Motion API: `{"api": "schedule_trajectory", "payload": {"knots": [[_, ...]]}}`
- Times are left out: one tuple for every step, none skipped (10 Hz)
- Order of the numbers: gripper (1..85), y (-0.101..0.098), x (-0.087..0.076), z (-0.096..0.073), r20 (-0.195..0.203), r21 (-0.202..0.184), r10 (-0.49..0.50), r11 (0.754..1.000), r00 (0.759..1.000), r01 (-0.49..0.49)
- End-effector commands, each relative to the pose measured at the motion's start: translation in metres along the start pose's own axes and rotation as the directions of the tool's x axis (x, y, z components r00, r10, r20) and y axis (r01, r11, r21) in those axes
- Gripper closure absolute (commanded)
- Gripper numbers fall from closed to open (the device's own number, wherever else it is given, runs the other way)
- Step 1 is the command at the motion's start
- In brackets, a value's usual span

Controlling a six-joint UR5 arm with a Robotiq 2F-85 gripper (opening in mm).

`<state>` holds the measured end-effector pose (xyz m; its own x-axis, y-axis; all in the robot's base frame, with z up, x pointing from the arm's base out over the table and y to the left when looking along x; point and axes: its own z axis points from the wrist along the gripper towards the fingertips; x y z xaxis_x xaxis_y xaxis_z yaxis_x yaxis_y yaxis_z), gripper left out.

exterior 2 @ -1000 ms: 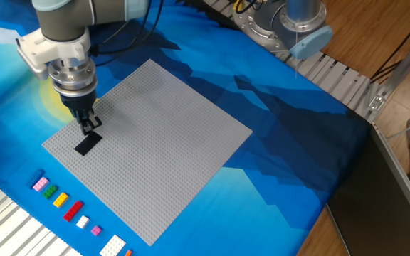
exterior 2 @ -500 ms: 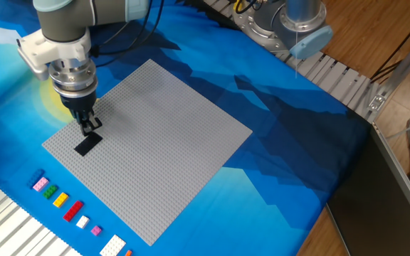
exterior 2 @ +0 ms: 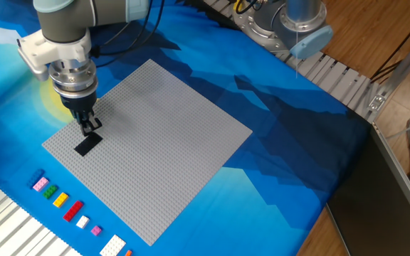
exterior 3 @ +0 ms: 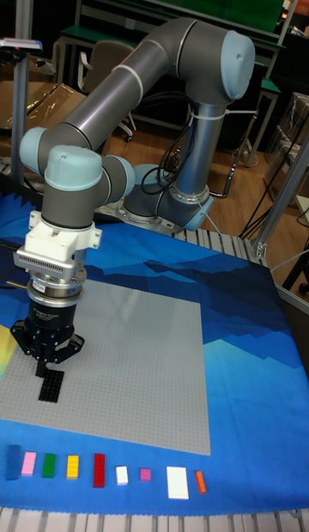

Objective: Stack small Lego blocks one on top of the other

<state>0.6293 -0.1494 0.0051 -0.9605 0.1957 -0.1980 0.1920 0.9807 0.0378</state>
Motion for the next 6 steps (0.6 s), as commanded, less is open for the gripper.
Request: {"api": "schedule_trajectory", "payload": {"knots": [[84.7, -0.0001, -0.0015, -0.001, 0.003, -0.005, 0.019, 1.0, 1.0, -0.019], [84.7, -0.0001, -0.0015, -0.0009, 0.003, -0.005, 0.019, 1.0, 1.0, -0.019], [84.7, 0.0001, -0.0019, -0.0008, 0.005, -0.005, 0.02, 1.0, 1.0, -0.02], [84.7, 0.0004, -0.0023, -0.0005, 0.006, -0.006, 0.023, 1.0, 1.0, -0.023], [84.7, 0.0005, -0.0027, -0.0001, 0.008, -0.006, 0.023, 1.0, 1.0, -0.023], [84.7, 0.0009, -0.0028, -0.0001, 0.008, -0.006, 0.028, 1.0, 1.0, -0.028]]}}
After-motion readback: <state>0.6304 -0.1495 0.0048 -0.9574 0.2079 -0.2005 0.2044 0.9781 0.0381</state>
